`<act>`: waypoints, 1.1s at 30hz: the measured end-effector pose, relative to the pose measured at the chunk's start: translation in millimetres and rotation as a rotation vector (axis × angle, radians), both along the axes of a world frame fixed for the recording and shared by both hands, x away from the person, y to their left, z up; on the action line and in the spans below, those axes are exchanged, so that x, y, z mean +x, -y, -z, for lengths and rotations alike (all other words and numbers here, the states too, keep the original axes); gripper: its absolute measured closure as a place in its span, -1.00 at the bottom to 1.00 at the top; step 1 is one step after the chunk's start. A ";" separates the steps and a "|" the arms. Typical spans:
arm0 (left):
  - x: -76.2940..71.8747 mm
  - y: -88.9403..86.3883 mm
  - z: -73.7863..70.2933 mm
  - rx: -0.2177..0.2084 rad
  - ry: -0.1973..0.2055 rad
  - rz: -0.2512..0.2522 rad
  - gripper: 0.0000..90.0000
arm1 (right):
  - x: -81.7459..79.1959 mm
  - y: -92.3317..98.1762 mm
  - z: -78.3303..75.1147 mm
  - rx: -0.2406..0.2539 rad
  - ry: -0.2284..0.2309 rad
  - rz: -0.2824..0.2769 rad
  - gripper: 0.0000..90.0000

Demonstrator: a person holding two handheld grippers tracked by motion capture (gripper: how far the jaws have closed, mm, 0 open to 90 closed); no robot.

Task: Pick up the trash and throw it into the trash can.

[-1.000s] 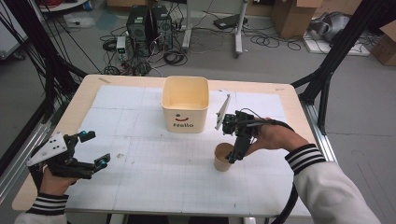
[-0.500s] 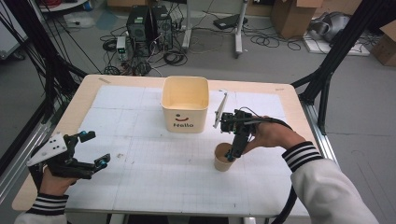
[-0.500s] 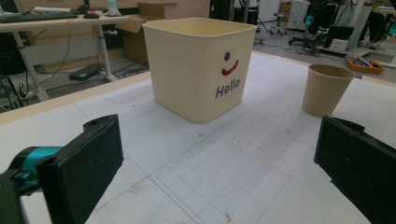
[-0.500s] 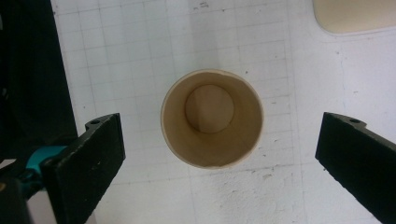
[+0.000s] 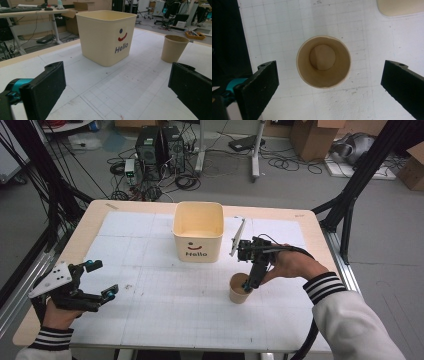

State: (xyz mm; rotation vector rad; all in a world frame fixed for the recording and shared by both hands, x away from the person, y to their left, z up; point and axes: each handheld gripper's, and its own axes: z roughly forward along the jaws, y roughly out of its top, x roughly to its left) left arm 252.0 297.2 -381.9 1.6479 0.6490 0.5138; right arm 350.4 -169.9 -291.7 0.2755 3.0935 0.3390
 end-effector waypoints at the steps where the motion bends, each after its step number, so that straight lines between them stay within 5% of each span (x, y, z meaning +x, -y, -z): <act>1: 0.0 0.0 0.0 0.000 0.000 0.000 -0.96 | -0.3 0.2 0.4 0.001 -0.001 0.005 -0.99; 33: 0.5 -1.8 1.2 -0.001 0.000 -0.004 -0.96 | -3.4 0.0 30.4 0.018 -0.004 0.033 -1.00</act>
